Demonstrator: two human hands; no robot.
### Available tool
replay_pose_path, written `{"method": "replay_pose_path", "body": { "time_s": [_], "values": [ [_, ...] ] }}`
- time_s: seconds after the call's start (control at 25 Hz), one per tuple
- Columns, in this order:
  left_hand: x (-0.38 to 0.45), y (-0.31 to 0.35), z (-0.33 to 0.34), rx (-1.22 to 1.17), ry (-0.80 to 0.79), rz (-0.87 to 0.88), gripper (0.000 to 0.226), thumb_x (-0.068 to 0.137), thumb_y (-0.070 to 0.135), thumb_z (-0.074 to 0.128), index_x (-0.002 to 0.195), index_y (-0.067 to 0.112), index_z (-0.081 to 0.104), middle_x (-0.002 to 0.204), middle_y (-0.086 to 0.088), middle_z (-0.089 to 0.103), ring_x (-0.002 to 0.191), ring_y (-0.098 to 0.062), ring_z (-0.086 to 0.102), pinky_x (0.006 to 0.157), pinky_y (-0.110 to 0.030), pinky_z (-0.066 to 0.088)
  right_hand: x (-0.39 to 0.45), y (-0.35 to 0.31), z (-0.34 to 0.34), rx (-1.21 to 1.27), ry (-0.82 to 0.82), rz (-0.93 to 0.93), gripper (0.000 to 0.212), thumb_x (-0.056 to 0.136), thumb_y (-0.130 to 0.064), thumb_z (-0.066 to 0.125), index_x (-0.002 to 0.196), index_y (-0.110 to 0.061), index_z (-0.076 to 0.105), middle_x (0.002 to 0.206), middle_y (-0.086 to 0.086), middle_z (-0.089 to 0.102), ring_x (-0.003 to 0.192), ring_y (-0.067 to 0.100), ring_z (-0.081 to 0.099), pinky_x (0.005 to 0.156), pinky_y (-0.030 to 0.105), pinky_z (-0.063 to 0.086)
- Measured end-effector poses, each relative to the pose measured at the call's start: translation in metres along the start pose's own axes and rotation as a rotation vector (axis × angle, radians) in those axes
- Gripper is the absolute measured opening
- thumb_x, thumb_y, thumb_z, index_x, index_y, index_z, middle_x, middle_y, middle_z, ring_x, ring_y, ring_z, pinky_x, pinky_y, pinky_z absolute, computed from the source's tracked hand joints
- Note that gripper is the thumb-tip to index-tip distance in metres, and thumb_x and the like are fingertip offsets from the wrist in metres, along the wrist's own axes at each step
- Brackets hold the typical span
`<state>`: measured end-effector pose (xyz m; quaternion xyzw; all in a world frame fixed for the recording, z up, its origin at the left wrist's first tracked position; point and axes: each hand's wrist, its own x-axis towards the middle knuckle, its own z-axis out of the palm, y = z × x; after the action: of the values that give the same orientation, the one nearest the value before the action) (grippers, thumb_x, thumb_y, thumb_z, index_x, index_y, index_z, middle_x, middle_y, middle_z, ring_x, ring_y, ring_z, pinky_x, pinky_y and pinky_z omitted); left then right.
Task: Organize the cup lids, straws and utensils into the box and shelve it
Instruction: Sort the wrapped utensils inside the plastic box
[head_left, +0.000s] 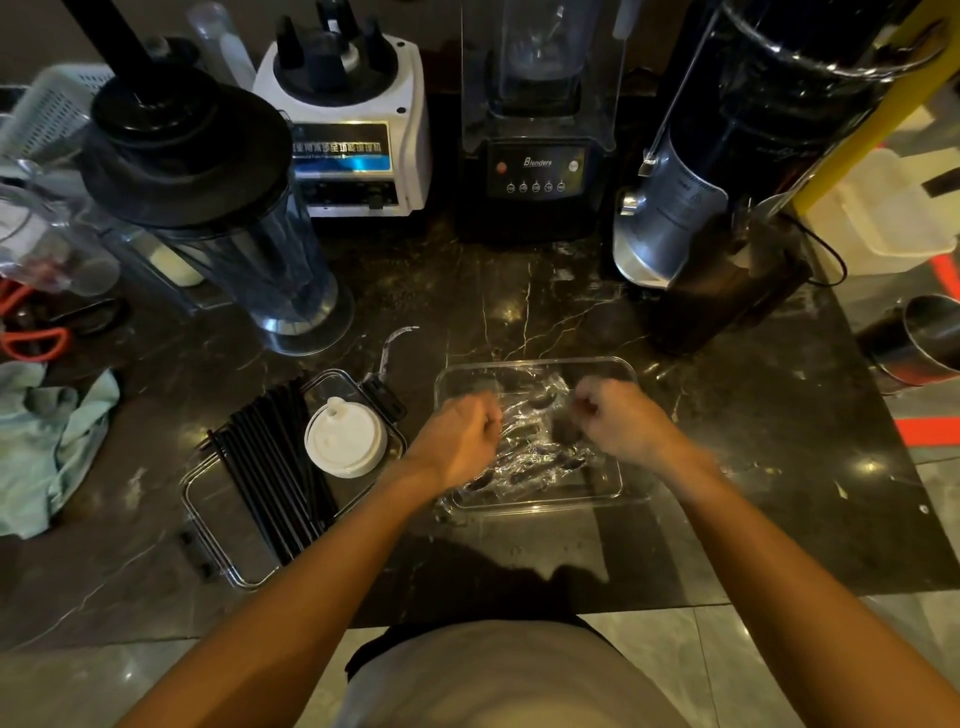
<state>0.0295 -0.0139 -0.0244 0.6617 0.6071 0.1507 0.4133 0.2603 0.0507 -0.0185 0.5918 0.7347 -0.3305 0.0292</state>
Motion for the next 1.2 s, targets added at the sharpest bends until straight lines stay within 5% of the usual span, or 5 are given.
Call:
{"method": "replay_pose_path", "body": {
  "time_s": [0.12, 0.32, 0.72, 0.96, 1.2],
  "values": [
    [-0.002, 0.0, -0.007, -0.041, -0.025, -0.007, 0.022, 0.103, 0.001, 0.052, 0.095, 0.017, 0.065, 0.076, -0.007, 0.07, 0.073, -0.029, 0.073, 0.061, -0.039, 0.059, -0.007, -0.008, 0.025, -0.209, -0.272, -0.073, 0.018, 0.094, -0.019, 0.069, 0.103, -0.033, 0.062, 0.103, -0.008, 0.06, 0.099, 0.014, 0.059, 0.087, 0.032, 0.047],
    [0.001, 0.002, -0.008, -0.213, -0.024, -0.105, 0.009, 0.101, 0.004, 0.057, 0.099, -0.001, 0.064, 0.091, -0.029, 0.072, 0.069, -0.026, 0.064, 0.045, -0.012, 0.042, -0.007, -0.013, 0.04, -0.375, -0.308, -0.157, 0.028, 0.093, -0.025, 0.07, 0.081, -0.033, 0.046, 0.1, -0.006, 0.053, 0.094, 0.015, 0.051, 0.079, 0.03, 0.035],
    [0.009, 0.007, -0.002, -0.411, -0.08, -0.188, 0.009, 0.103, 0.013, 0.06, 0.098, 0.009, 0.067, 0.098, -0.012, 0.075, 0.07, -0.004, 0.065, 0.059, -0.016, 0.047, -0.013, -0.009, -0.037, 0.076, -0.304, -0.131, 0.009, 0.09, -0.03, 0.076, 0.087, -0.039, 0.077, 0.09, -0.027, 0.073, 0.095, -0.004, 0.063, 0.097, 0.034, 0.044],
    [0.011, 0.016, -0.002, -0.631, -0.2, -0.241, 0.016, 0.107, 0.015, 0.052, 0.11, 0.01, 0.066, 0.102, -0.008, 0.074, 0.077, -0.006, 0.076, 0.064, -0.016, 0.057, -0.009, -0.013, -0.034, 0.326, -0.166, -0.118, 0.014, 0.089, -0.023, 0.078, 0.093, -0.034, 0.071, 0.089, -0.008, 0.071, 0.084, 0.01, 0.067, 0.067, 0.019, 0.049],
    [0.007, 0.012, 0.005, -0.628, -0.225, -0.158, 0.009, 0.103, 0.013, 0.061, 0.104, 0.016, 0.069, 0.097, -0.001, 0.076, 0.082, -0.009, 0.074, 0.075, -0.024, 0.058, -0.005, -0.01, -0.02, 0.581, -0.013, -0.024, 0.041, 0.086, -0.004, 0.08, 0.117, -0.016, 0.056, 0.105, 0.012, 0.061, 0.084, 0.021, 0.065, 0.071, 0.033, 0.06]
  ]
}}
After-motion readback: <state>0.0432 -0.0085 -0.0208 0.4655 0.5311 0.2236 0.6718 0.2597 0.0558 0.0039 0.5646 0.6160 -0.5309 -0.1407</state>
